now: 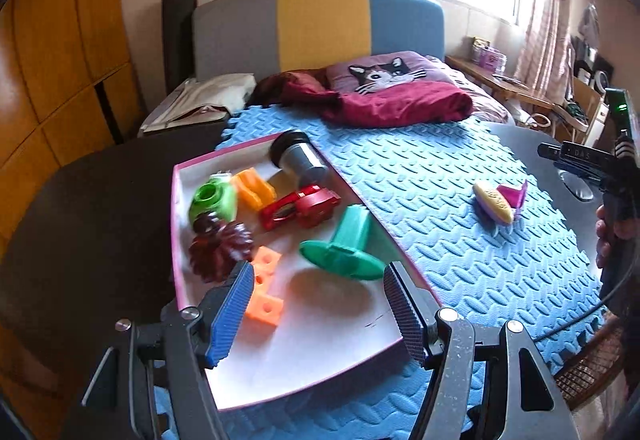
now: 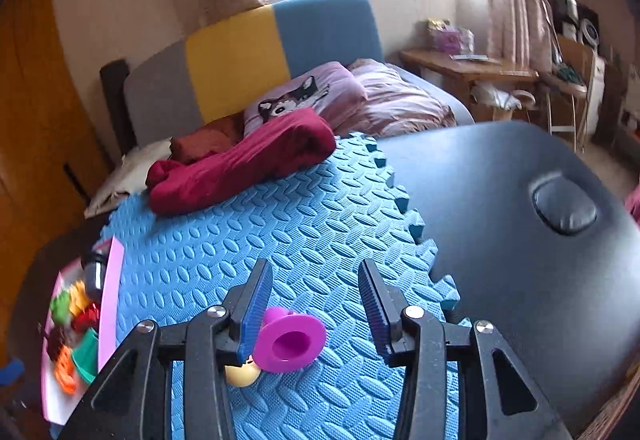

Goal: Organize rigid objects
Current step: 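Lower the left gripper onto the yellow egg while the right gripper approaches the magenta toy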

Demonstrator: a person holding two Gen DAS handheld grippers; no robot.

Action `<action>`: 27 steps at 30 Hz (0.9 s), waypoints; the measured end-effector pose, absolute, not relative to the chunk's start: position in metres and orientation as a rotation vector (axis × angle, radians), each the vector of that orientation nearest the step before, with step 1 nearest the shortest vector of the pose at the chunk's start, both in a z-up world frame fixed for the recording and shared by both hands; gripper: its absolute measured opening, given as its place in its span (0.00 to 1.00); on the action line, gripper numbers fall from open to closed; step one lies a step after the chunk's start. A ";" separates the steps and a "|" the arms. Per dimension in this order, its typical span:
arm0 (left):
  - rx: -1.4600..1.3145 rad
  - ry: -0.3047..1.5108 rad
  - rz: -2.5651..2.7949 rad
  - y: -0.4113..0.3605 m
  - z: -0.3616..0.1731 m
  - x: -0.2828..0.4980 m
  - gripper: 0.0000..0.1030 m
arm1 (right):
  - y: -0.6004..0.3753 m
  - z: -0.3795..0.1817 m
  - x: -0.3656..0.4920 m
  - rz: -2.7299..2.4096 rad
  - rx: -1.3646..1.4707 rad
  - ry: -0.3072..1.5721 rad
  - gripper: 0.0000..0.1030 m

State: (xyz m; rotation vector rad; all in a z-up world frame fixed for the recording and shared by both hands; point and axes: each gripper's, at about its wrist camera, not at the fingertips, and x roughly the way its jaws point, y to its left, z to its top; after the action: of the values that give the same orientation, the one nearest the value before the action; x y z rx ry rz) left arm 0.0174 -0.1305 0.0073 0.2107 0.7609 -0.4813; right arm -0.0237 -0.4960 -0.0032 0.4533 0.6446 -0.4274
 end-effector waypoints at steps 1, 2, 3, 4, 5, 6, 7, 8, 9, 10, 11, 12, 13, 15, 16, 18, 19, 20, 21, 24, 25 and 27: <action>0.212 0.762 -0.489 -0.134 0.007 0.017 0.66 | -0.501 -0.004 -0.025 -0.431 0.481 0.643 0.44; 0.213 0.762 -0.498 -0.137 0.008 0.017 0.66 | -0.505 -0.005 -0.027 -0.442 0.502 0.638 0.44; 0.217 0.764 -0.508 -0.141 0.008 0.017 0.66 | -0.507 -0.005 -0.031 -0.453 0.512 0.634 0.44; 0.222 0.766 -0.523 -0.146 0.008 0.016 0.66 | -0.509 -0.005 -0.032 -0.463 0.525 0.633 0.44; 0.228 0.767 -0.535 -0.150 0.008 0.015 0.66 | -0.510 -0.006 -0.033 -0.468 0.539 0.634 0.44; 0.231 0.766 -0.540 -0.154 0.009 0.015 0.66 | -0.512 -0.008 -0.035 -0.468 0.552 0.638 0.44; 0.234 0.766 -0.545 -0.157 0.008 0.014 0.66 | -0.513 -0.009 -0.035 -0.468 0.560 0.642 0.44; 0.237 0.769 -0.552 -0.161 0.008 0.014 0.66 | -0.514 -0.010 -0.034 -0.467 0.566 0.646 0.44; 0.239 0.770 -0.554 -0.164 0.008 0.014 0.66 | -0.514 -0.012 -0.033 -0.465 0.568 0.651 0.44; 0.241 0.769 -0.557 -0.167 0.008 0.015 0.66 | -0.513 -0.012 -0.033 -0.461 0.566 0.655 0.44; 0.245 0.767 -0.560 -0.172 0.009 0.014 0.66 | -0.512 -0.012 -0.032 -0.457 0.562 0.660 0.44; 0.250 0.767 -0.563 -0.176 0.009 0.015 0.66 | -0.511 -0.013 -0.031 -0.452 0.555 0.666 0.44; 0.254 0.767 -0.566 -0.179 0.009 0.015 0.66 | -0.509 -0.013 -0.030 -0.449 0.548 0.670 0.44; 0.267 0.761 -0.575 -0.189 0.010 0.015 0.66 | -0.507 -0.013 -0.029 -0.444 0.538 0.677 0.44; 0.275 0.759 -0.581 -0.193 0.010 0.015 0.66 | -0.507 -0.014 -0.029 -0.442 0.536 0.681 0.44; 0.287 0.753 -0.596 -0.202 0.011 0.014 0.66 | -0.507 -0.014 -0.028 -0.440 0.538 0.685 0.44; 0.293 0.749 -0.603 -0.206 0.012 0.013 0.66 | -0.507 -0.014 -0.028 -0.440 0.543 0.686 0.44; 0.299 0.747 -0.609 -0.210 0.012 0.013 0.66 | -0.508 -0.015 -0.028 -0.440 0.549 0.688 0.44; 0.304 0.747 -0.616 -0.215 0.012 0.013 0.66 | -0.509 -0.016 -0.029 -0.439 0.556 0.689 0.44; 0.310 0.751 -0.630 -0.224 0.011 0.013 0.66 | -0.512 -0.016 -0.030 -0.438 0.573 0.685 0.44; 0.314 0.752 -0.635 -0.228 0.010 0.013 0.66 | -0.512 -0.016 -0.030 -0.436 0.579 0.684 0.44; 0.324 0.758 -0.645 -0.235 0.008 0.014 0.66 | -0.514 -0.017 -0.030 -0.431 0.593 0.684 0.44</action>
State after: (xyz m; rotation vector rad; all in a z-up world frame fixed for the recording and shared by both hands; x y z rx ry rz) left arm 0.0136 -0.2350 0.0084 0.3243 0.7583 -0.6452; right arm -0.0304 -0.5141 -0.0167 0.5932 0.6835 -0.4314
